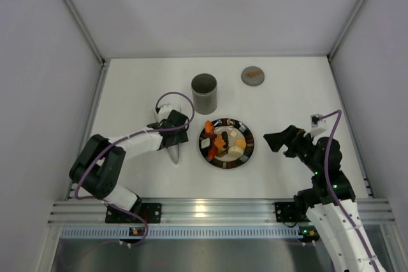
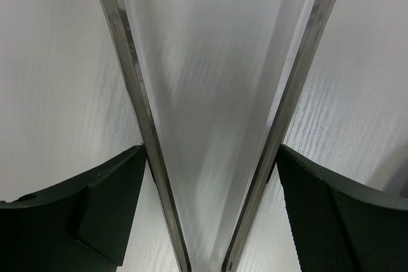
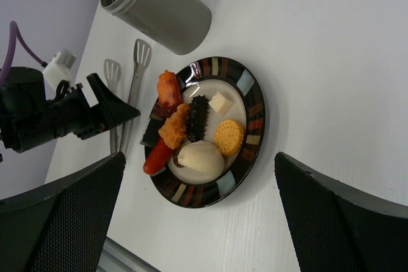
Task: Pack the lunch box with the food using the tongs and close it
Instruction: Pick up the clamp at the center of the board.
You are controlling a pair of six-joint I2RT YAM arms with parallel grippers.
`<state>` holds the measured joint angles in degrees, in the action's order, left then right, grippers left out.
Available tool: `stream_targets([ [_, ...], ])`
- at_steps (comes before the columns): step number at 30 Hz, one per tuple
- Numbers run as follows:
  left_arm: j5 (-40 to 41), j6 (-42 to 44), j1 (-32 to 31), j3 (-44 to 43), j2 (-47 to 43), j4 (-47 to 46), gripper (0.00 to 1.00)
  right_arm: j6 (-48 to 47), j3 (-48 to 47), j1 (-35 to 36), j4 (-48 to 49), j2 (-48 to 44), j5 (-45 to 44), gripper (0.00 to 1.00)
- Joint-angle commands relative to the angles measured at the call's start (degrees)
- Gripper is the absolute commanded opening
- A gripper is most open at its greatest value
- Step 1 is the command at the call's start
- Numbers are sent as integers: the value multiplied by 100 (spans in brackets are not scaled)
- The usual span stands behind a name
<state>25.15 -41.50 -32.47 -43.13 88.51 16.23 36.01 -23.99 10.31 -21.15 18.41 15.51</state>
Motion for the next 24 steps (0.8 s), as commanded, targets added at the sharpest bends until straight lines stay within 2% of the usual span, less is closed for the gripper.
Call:
stream_targets([
  [1, -722, -280, -128, 288, 351, 372, 87, -24, -18, -64, -109, -48, -21, 99],
  [24, -511, -843, -401, 569, 228, 487, 85, -15, 87, -64, -65, -92, 5, 100],
])
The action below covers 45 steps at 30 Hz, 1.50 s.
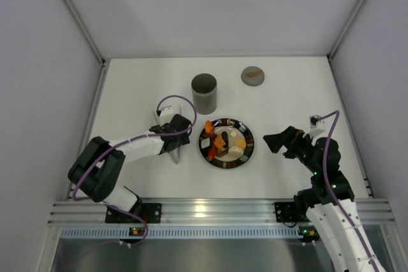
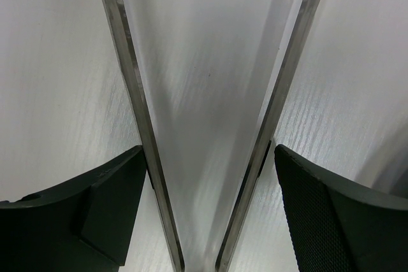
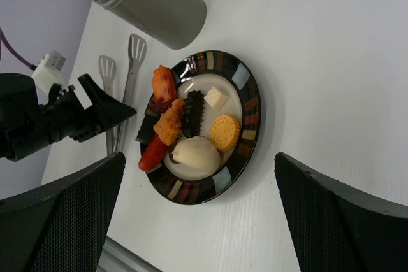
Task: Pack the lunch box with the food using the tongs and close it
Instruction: Pick up the clamp at the center of the board.
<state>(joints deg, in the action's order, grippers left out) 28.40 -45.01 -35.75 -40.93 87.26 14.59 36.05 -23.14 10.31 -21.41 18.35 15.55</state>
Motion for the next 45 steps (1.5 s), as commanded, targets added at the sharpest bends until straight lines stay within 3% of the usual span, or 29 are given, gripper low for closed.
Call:
stream_targets([
  [1, -828, -482, -81, 340, 361, 650, 85, -19, 11, -64, -39, -86, 1, 99],
  [23, -617, -561, -90, 375, 300, 905, 83, 77, 248, -64, 84, -183, 62, 99],
  [28, -590, -579, -82, 314, 361, 923, 76, 60, 257, -64, 40, -226, 44, 99],
  [35, -643, -535, -82, 278, 336, 932, 53, 69, 266, -64, 40, -244, 71, 100],
  [45, -195, -157, -134, -687, -886, 2275, 45, 42, 117, -64, -83, -262, 36, 100],
])
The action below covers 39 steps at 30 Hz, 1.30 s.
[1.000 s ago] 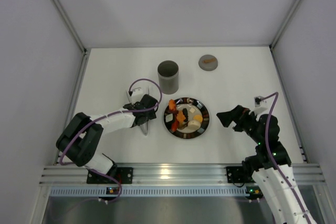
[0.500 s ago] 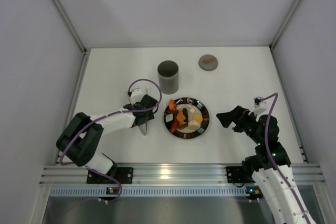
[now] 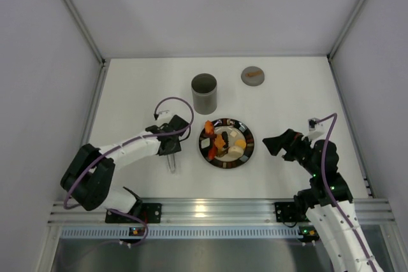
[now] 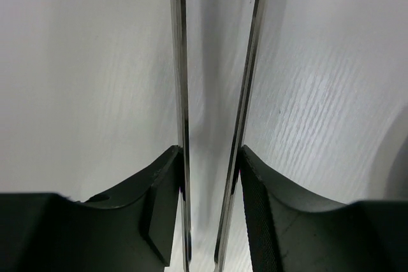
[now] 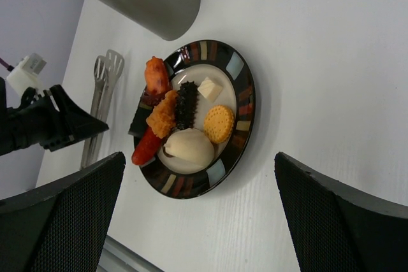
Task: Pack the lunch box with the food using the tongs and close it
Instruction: Pick up the clamp at the center of the board, then pick up the fake food from the plate.
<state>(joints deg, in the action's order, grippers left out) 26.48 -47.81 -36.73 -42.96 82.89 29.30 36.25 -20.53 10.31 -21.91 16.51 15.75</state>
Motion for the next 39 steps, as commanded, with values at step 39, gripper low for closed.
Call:
stream_targets([
  [39, -1188, 1230, -212, -2111, -2673, 2616, 38, -4, -794, -64, -612, -183, -151, 99],
])
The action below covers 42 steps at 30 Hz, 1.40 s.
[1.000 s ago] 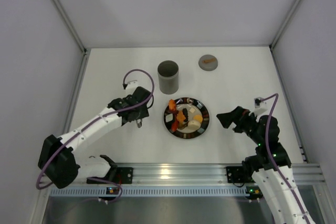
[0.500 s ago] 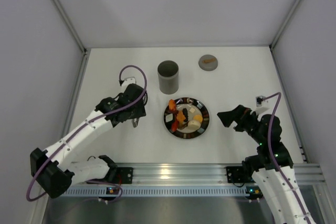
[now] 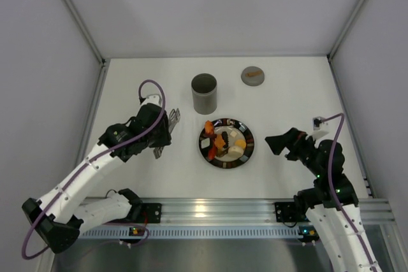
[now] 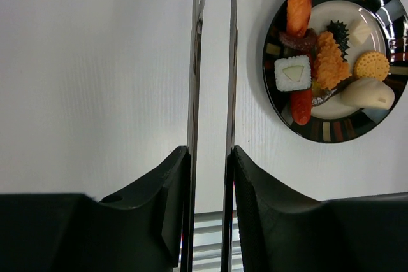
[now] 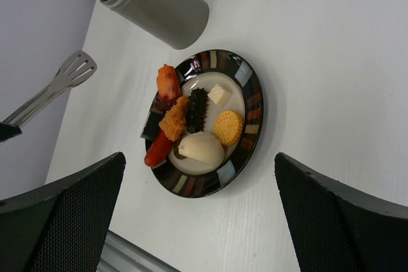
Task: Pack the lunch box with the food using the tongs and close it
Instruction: Pick up the fake food from the plate.
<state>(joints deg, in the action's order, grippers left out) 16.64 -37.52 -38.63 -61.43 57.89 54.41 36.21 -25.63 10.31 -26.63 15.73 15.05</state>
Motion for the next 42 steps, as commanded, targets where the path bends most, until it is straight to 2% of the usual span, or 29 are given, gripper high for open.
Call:
stream_targets([
  [1, -249, 227, -22, -273, -234, 131, 38, 9, -285, -64, -140, -122, -90, 99],
  [11, -1110, 631, -92, -125, -594, 79, 39, 18, -285, -64, -272, -210, -143, 100],
  [21, -1541, 895, -267, 78, -612, -1, 41, 44, -250, -64, -281, -254, -169, 99],
  [36, -637, 597, -1638, 263, -68, -54, 47, -8, -258, -55, -325, -237, -186, 100],
  [42, -241, 526, -1832, 228, 161, -80, 49, -26, -294, -64, -360, -228, -195, 99],
])
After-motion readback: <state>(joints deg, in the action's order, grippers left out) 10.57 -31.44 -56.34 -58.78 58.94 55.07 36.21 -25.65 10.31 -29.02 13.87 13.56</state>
